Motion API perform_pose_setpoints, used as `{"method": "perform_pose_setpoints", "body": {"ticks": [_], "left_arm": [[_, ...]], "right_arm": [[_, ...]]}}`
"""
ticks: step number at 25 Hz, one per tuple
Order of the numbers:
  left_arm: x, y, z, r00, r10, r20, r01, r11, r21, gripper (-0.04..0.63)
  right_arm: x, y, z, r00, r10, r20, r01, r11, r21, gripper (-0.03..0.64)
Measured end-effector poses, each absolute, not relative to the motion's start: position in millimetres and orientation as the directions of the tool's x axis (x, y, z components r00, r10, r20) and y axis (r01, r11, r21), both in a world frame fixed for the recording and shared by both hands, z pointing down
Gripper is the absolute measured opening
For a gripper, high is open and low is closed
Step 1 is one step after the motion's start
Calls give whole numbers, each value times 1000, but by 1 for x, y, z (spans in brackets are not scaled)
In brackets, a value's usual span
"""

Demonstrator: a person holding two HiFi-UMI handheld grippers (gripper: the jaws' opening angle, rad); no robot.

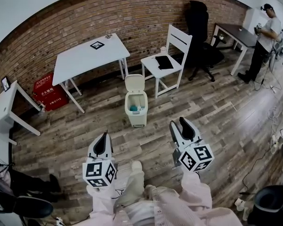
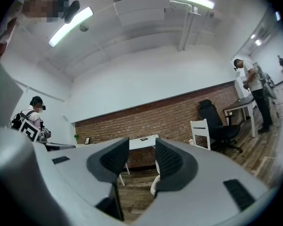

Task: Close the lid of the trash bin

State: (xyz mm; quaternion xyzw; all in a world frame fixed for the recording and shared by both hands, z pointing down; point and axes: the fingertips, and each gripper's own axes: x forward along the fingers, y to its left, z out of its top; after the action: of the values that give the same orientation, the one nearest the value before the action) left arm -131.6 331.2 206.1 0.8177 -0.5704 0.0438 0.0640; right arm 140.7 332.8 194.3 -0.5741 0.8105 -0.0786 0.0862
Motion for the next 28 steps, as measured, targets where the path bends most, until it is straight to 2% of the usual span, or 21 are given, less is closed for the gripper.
{"method": "perform_pose_setpoints", "body": {"ticks": [16, 28], "left_arm": [[-133, 195, 234, 379, -905, 194, -925, -368, 91, -8], [-138, 71, 240, 431, -872, 231, -902, -412, 126, -8]], "right_arm": [[129, 203, 220, -303, -953, -8, -925, 296, -236, 236], [119, 90, 224, -258, -965, 46, -933, 236, -271, 238]]}}
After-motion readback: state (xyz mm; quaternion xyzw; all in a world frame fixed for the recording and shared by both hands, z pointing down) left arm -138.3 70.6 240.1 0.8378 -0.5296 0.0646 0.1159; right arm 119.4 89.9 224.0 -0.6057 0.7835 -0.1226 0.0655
